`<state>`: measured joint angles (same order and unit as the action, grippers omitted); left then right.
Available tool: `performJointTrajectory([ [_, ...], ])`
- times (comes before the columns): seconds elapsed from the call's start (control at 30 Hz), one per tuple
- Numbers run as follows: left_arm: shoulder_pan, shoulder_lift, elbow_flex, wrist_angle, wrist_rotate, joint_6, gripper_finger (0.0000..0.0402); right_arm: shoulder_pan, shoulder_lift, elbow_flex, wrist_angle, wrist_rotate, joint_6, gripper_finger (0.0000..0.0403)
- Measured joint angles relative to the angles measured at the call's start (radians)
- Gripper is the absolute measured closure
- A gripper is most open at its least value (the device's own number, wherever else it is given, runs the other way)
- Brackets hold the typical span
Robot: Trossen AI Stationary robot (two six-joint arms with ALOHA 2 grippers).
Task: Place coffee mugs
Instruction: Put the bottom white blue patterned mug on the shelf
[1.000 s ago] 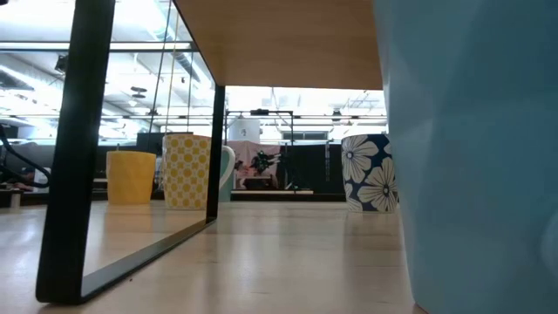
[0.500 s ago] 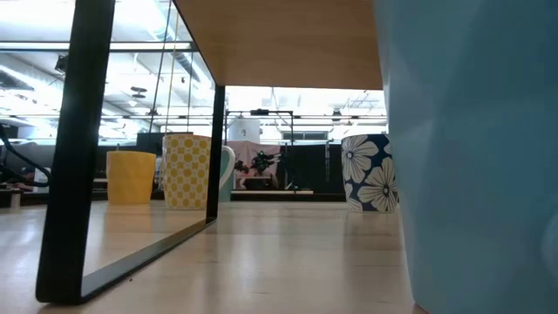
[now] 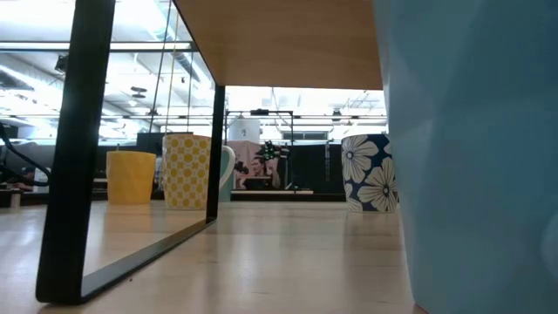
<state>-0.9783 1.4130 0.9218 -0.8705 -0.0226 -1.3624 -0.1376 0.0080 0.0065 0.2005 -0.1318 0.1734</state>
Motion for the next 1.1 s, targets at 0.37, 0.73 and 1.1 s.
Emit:
performJointTrajectory([
  [0.37, 0.003, 0.000, 0.000, 0.006, 0.049, -0.107, 0.0329, 0.000, 0.000, 0.000, 0.000, 0.000, 0.000, 0.0282],
  [0.73, 0.078, 0.001, 0.000, 0.033, 0.101, -0.162, 0.0374, 0.000, 0.000, 0.000, 0.000, 0.000, 0.000, 0.0282],
  [1.1, 0.147, 0.001, 0.093, 0.042, 0.184, -0.010, 0.0373, 0.000, 0.000, 0.000, 0.000, 0.000, 0.000, 0.0282],
])
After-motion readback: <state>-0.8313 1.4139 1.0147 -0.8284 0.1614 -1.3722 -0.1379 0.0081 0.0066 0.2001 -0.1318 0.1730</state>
